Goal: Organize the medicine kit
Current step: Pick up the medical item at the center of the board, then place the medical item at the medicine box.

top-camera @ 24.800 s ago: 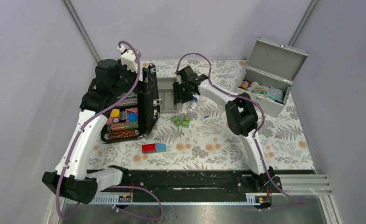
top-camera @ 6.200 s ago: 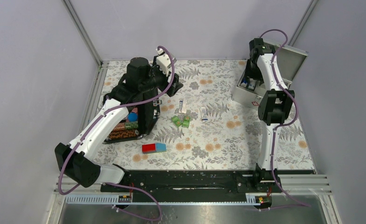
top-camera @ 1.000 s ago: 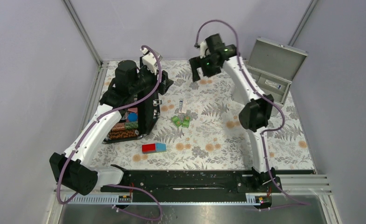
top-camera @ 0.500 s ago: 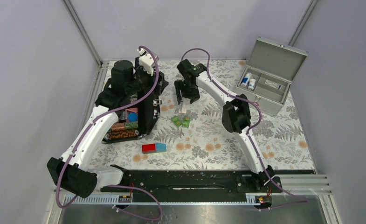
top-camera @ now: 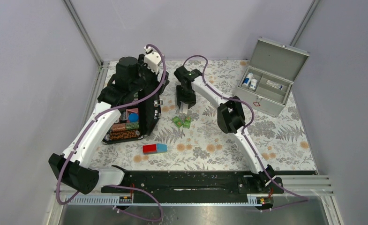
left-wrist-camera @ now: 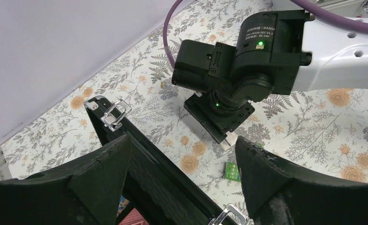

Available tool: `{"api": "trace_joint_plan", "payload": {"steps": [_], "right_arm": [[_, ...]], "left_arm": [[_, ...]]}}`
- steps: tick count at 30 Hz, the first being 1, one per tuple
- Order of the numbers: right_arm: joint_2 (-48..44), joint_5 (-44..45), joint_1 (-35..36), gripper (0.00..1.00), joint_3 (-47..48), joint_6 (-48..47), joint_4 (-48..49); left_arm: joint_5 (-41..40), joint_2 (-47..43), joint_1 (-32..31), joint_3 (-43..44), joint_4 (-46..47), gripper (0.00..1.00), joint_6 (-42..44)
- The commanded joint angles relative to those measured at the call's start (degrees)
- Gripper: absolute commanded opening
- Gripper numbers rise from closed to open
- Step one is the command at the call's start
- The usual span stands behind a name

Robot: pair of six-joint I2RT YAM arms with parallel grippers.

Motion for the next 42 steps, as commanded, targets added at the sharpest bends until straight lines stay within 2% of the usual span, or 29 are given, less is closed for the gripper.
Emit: {"api": "trace_joint_plan", "payload": {"steps": [1, 4, 9, 14, 18, 23, 30, 34, 38, 42], "right_arm": [[0.71, 6.24, 1.37, 0.55, 1.70, 3.01, -2.08], [0.01, 7.77, 1.80, 0.46, 0.44, 3.18, -2.33], [-1.13, 8.79, 2.00, 0.38, -2.02, 2.41, -2.83], [-2.93, 7.20, 1.44, 0.23, -1.13, -3.95, -0.80], [-6.53, 5.34, 0.22, 0.21, 1.09, -8.39, 0.20], [-14.52, 2.90, -2.23, 0.20, -1.09, -14.93, 0.61], [-30.32, 7.51, -7.06, 0.24, -13.18, -28.96, 0.64], [-40.29, 13.48, -12.13, 0.24, -22.57, -41.38, 1.86], [-51.02, 17.26, -19.64, 0.24, -37.72, -54.70, 11.05], [-60.85, 14.28, -28.14, 0.26, -52.44, -74.79, 23.78]], "left_arm": [[-2.76, -1.50, -1.05, 1.91, 1.26, 0.81, 2.01], [-2.57, -1.38, -1.39, 2.02, 1.80, 0.81, 1.97], [-2.39, -1.34, -1.41, 2.34, 2.70, 0.81, 1.44], [-1.00, -1.55, -0.82, 1.49, 4.04, 0.81, 0.07], [-0.13, -1.30, -0.66, 1.12, 6.49, 0.81, -0.58], [1.34, -0.51, -0.57, 1.29, 9.60, 0.81, -1.36], [3.48, 0.53, -0.61, 1.88, 10.89, 0.81, -3.05], [4.72, 1.27, -0.67, 2.21, 11.20, 0.81, -4.16], [4.94, 1.60, -0.67, 1.95, 11.61, 0.81, -5.07], [5.49, 1.57, -0.70, 1.56, 11.66, 0.80, -5.71]]}}
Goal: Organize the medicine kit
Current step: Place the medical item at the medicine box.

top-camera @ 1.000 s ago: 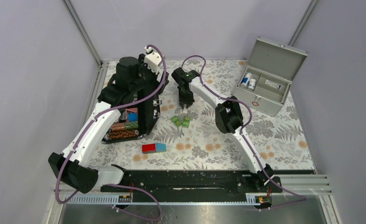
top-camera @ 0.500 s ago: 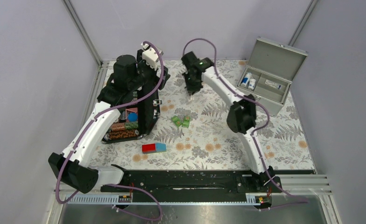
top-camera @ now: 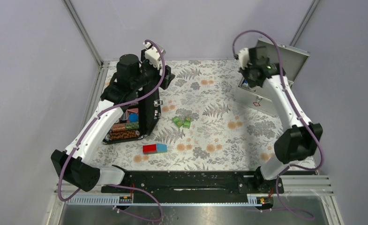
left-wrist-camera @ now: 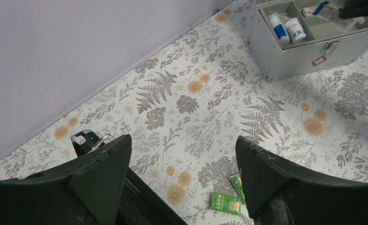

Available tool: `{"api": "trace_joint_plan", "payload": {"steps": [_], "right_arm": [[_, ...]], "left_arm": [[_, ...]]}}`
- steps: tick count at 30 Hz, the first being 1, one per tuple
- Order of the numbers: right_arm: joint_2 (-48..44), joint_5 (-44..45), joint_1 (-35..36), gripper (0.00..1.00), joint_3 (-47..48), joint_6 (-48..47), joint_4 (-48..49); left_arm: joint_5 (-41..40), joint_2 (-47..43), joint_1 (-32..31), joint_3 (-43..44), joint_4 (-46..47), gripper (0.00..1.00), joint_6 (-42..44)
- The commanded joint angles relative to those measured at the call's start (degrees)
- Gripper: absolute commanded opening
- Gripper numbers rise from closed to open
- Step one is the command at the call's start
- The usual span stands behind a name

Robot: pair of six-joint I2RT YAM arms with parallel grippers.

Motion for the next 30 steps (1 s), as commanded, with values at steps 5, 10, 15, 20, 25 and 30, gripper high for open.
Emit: {"api": "trace_joint_plan", "payload": {"steps": [5, 10, 15, 20, 25, 30], "right_arm": [[-9.09, -7.07, -17.08, 0.27, -14.47, -35.33, 18.62], [-1.24, -11.75, -23.35, 0.27, -7.86, -44.61, 18.10], [7.76, -15.10, -26.56, 0.27, 0.11, -51.52, 17.97], [12.95, -17.16, -27.31, 0.27, 2.87, -58.00, 17.99], [13.89, -17.30, -27.33, 0.28, 1.31, -61.75, 17.12], [14.11, -14.90, -27.33, 0.40, -1.14, -62.53, 17.12]], "left_arm": [[2.36, -0.53, 0.13, 1.04, 3.02, 0.80, -1.58], [2.03, -1.49, 0.13, 0.06, 2.68, 0.81, -0.94], [0.82, -2.52, 0.13, -0.24, 1.60, 0.80, 0.47], [0.16, -2.84, 0.13, 0.11, 0.61, 0.80, 1.94], [-0.37, -2.33, 0.14, 0.73, 0.19, 0.81, 2.55], [-0.14, -1.51, 0.17, 1.29, 0.35, 0.80, 2.35]]}}
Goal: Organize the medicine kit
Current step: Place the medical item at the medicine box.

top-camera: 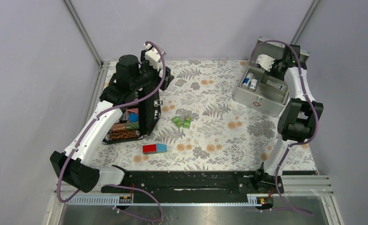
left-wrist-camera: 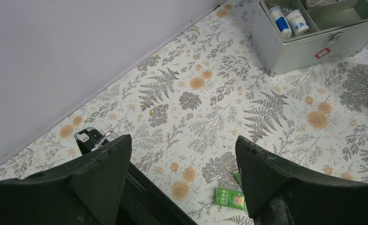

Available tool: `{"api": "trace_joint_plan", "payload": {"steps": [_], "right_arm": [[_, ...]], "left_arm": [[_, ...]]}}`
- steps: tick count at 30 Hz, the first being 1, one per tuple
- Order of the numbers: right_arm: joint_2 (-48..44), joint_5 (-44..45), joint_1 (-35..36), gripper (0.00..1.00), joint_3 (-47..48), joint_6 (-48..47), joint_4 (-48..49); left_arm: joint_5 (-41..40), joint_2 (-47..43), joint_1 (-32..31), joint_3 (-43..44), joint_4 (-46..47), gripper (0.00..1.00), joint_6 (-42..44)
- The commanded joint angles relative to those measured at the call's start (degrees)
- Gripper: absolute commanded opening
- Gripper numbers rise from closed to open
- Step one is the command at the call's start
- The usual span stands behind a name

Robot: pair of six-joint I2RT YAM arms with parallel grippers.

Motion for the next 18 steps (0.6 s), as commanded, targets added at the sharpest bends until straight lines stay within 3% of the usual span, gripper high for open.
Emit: {"api": "trace_joint_plan", "payload": {"steps": [1, 11, 15, 18], "right_arm": [[-0.75, 0.90, 0.07, 0.43, -1.18, -2.41, -0.14], [-4.30, -3.83, 1.81, 0.51, 4.79, 6.32, -8.17], [-7.65, -4.55, 8.43, 0.58, 4.07, 18.77, -11.27], [-8.00, -5.78, 16.25, 0.61, 4.42, 33.11, -16.02]], "left_arm": [[-0.38, -0.63, 0.16, 1.67, 1.38, 0.80, 0.49], [-0.09, 0.36, 0.14, 2.02, 2.30, 0.80, -0.10], [0.09, 0.23, 0.13, 1.17, 2.84, 0.80, -0.81], [0.28, 0.19, 0.15, 1.32, 3.11, 0.80, -1.97]]}}
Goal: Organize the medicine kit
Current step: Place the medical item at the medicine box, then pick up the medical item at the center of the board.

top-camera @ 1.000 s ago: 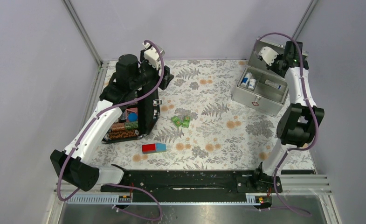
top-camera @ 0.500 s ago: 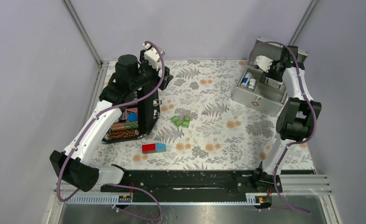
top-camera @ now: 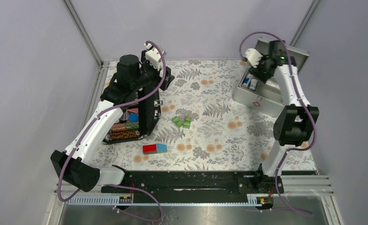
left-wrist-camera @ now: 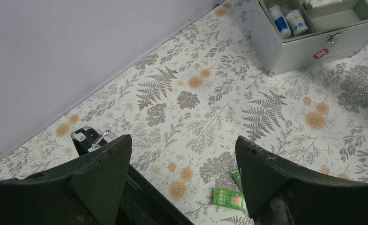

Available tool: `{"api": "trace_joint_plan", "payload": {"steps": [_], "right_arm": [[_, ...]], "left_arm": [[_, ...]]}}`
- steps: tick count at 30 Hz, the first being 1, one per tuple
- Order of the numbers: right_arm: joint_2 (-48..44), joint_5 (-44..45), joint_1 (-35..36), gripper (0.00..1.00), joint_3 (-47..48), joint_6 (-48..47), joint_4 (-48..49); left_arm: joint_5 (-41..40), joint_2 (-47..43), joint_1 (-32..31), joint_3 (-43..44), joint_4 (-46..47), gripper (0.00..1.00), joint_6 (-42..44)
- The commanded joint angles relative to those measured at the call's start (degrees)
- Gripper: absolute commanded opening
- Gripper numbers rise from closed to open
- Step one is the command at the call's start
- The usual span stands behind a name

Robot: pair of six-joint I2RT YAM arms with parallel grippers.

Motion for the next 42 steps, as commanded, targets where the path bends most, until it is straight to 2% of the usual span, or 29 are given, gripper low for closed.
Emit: {"api": "trace_joint_plan", "payload": {"steps": [1, 2, 5, 7, 8, 9, 11, 14, 17, 21, 23, 28, 33, 42], "right_arm": [[-3.55, -5.53, 12.14, 0.64, 3.70, 25.12, -9.88], [-2.46, -7.80, 14.58, 0.66, 5.64, 31.03, -13.10], [3.67, -21.91, 18.39, 0.75, 13.76, 45.41, -23.18], [8.09, -23.26, 20.60, 0.79, 16.98, 60.91, -24.86], [9.67, -23.83, 21.38, 0.84, 15.89, 69.03, -24.59], [9.52, -24.53, 22.41, 0.97, 12.77, 75.98, -22.15], [9.30, -22.36, 25.82, 0.99, 9.90, 77.55, -20.60], [12.54, -20.77, 30.48, 0.99, 13.33, 75.04, -23.41], [16.06, -18.62, 32.46, 0.99, 15.32, 76.78, -23.37], [19.77, -16.55, 35.38, 0.91, 13.75, 79.27, -22.71], [20.59, -16.30, 37.01, 0.82, 11.97, 79.78, -22.01], [20.66, -15.11, 40.26, 0.78, 7.36, 83.35, -19.85], [23.28, -14.78, 42.02, 0.76, 8.59, 86.14, -18.99], [27.69, -1.61, 44.93, 0.66, 16.52, 94.59, -21.44]], "left_arm": [[0.35, -0.31, 0.14, 1.45, 3.12, 0.81, -1.84], [0.29, -0.46, 0.14, 1.45, 3.16, 0.81, -2.00], [-0.49, -1.11, 0.21, 1.09, 3.21, 0.81, -1.96], [-0.83, -1.70, 0.24, 0.72, 3.01, 0.81, -1.67], [-0.87, -1.98, 0.26, 0.59, 2.87, 0.81, -1.53], [-0.94, -2.33, 0.22, 0.31, 2.77, 0.81, -1.34], [-1.21, -2.82, 0.22, 0.01, 2.43, 0.81, -0.94], [-1.64, -3.46, 0.22, -0.32, 1.81, 0.81, -0.23], [-2.07, -3.84, 0.22, -0.94, 1.48, 0.81, 0.25], [-2.30, -3.88, 0.26, -0.85, -0.03, 0.81, 0.82], [-2.83, -3.87, 0.14, -0.78, -0.86, 0.81, 1.74], [-6.68, -3.65, -1.29, -1.24, -1.73, 0.81, 5.79], [-9.12, -4.55, -2.08, -2.80, -0.54, 0.81, 5.60], [-9.59, -8.57, -2.06, -4.96, -2.41, 0.81, 5.47]]}}
